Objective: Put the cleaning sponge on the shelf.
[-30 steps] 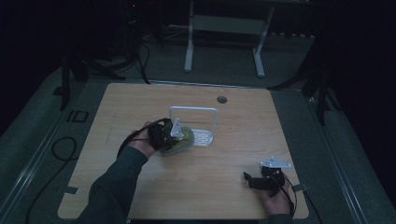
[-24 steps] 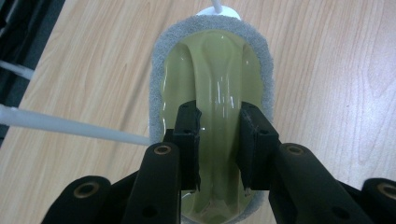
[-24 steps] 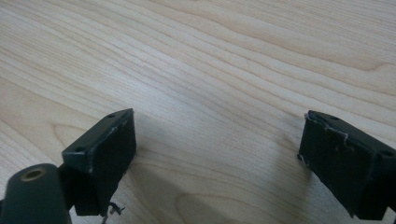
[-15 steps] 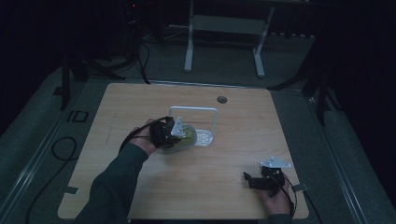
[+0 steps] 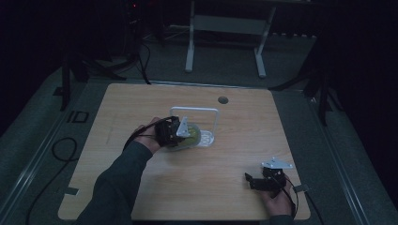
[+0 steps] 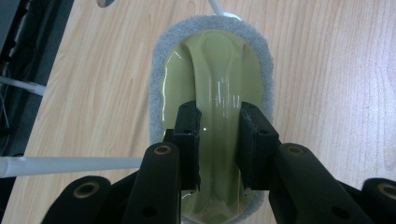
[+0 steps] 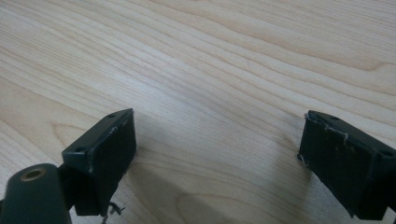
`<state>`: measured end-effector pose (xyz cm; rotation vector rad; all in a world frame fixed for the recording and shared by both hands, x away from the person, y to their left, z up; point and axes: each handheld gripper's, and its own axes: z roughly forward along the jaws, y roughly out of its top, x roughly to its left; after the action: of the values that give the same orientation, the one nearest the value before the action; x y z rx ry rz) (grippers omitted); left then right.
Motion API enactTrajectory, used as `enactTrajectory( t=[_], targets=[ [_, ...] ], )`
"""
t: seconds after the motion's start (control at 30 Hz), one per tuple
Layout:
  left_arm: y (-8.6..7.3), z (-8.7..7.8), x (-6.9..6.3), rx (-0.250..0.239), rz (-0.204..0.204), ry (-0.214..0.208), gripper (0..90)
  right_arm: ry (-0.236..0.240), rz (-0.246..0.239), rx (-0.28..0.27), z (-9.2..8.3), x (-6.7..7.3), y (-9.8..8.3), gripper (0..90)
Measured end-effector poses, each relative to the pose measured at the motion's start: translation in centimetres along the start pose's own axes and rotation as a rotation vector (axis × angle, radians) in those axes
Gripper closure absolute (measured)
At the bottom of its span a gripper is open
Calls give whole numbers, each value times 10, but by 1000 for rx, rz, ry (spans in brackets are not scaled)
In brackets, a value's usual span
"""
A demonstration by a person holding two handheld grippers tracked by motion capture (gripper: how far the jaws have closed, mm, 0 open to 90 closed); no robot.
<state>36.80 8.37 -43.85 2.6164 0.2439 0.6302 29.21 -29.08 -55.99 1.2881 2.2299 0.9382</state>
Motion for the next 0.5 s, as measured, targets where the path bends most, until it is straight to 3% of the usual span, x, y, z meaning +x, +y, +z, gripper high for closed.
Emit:
enactTrajectory(
  t=[0.5],
  targets=[
    [11,5,3,27,65,2,717,-1,-1,0,0,0,0,106]
  ],
)
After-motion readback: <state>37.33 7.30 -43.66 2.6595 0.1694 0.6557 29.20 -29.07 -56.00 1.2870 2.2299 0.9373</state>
